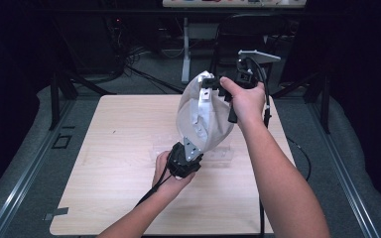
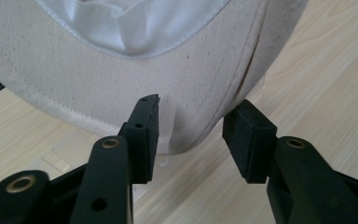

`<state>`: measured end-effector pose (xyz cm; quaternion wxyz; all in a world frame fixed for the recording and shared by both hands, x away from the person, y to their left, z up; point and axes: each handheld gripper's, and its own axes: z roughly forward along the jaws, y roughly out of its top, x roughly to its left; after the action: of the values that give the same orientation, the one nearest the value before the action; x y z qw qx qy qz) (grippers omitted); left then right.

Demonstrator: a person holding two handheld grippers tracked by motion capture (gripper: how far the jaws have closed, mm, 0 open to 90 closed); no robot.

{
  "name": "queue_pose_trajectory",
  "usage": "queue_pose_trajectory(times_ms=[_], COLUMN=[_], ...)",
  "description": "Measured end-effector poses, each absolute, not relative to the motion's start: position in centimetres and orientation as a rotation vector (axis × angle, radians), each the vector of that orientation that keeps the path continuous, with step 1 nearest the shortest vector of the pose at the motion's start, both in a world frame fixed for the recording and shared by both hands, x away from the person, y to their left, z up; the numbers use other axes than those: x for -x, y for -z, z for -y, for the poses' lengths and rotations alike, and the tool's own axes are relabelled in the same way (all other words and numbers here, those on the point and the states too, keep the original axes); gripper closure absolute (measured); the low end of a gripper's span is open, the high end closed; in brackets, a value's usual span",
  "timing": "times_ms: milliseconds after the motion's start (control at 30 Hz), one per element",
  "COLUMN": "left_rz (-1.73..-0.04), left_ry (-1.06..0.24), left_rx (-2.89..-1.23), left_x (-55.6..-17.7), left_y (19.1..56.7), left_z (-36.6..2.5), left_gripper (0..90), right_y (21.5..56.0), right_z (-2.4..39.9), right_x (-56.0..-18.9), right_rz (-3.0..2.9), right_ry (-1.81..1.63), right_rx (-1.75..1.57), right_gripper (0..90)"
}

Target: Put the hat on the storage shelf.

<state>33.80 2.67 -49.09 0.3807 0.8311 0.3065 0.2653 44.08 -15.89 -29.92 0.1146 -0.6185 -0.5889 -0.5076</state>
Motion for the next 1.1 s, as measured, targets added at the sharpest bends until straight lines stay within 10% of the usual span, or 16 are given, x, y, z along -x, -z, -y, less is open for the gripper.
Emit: queue_pose_trajectory(times_ms=[467,1100], left_rz=[-0.769,-0.778], left_ry=[-0.684,-0.405], left_rx=[-2.146,-2.035], left_x=[-34.0,-36.5], left_y=[48.6,48.7], left_z=[-2.9,-7.2], left_gripper=[77.1,83.5], right_y=[29.7,30.4], right_z=[15.6,14.7], right_x=[-44.1,-44.4], right_rz=[1.722,1.733], right_ry=[1.488,1.468], right_rx=[1.823,1.829], right_gripper=[82.1,82.2])
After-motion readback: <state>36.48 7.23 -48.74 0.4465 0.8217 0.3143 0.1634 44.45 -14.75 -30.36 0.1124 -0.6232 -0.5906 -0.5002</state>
